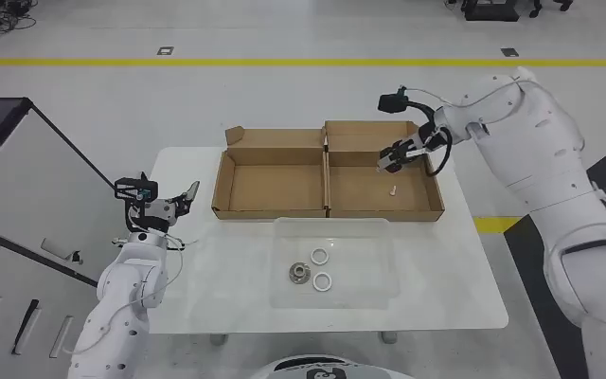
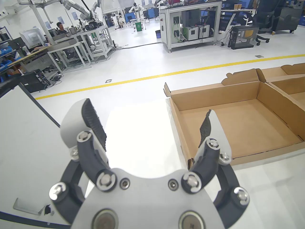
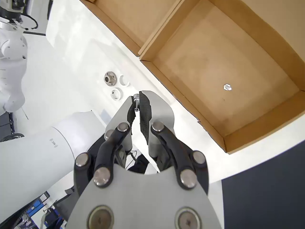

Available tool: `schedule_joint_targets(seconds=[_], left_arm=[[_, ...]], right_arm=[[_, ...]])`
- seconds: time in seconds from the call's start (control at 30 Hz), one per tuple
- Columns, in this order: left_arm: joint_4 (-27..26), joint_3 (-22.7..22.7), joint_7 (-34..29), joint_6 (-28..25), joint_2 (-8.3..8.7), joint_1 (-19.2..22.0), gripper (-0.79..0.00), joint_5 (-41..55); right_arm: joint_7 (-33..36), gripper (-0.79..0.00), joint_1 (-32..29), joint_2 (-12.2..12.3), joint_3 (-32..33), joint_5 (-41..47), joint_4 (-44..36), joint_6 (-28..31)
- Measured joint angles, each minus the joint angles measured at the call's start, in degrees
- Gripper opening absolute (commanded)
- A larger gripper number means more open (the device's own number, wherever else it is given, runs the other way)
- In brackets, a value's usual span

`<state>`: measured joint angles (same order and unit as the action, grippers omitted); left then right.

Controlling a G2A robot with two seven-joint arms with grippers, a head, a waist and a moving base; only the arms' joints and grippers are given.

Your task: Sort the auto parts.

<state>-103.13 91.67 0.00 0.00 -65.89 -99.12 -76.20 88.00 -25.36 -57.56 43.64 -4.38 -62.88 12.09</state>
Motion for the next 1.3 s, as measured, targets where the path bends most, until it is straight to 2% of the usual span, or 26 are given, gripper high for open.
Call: schedule_joint_targets(seconds=[0.27,0.53,0.83,1.3], left_arm=[[0.0,0.0,0.0,0.0,0.00,0.0,0.000,0.0],[0.0,0.0,0.0,0.0,0.00,0.0,0.000,0.0],[0.0,0.0,0.0,0.0,0.00,0.0,0.000,0.0],[0.0,0.0,0.0,0.0,0.00,0.0,0.000,0.0]], right_arm=[[0.0,-0.785,6.4,-3.5,-8.3,0.2,6.0,0.2],[-1.5,-0.785,9.1,-7.6,-14.7,-4.3,11.6,-0.2],[-4.8,-0.785,8.7,-11.6,-19.7,-8.4,17.5,-1.1],[-11.1,-0.785,6.2,-16.5,-24.1,-14.8,26.0,-3.8]])
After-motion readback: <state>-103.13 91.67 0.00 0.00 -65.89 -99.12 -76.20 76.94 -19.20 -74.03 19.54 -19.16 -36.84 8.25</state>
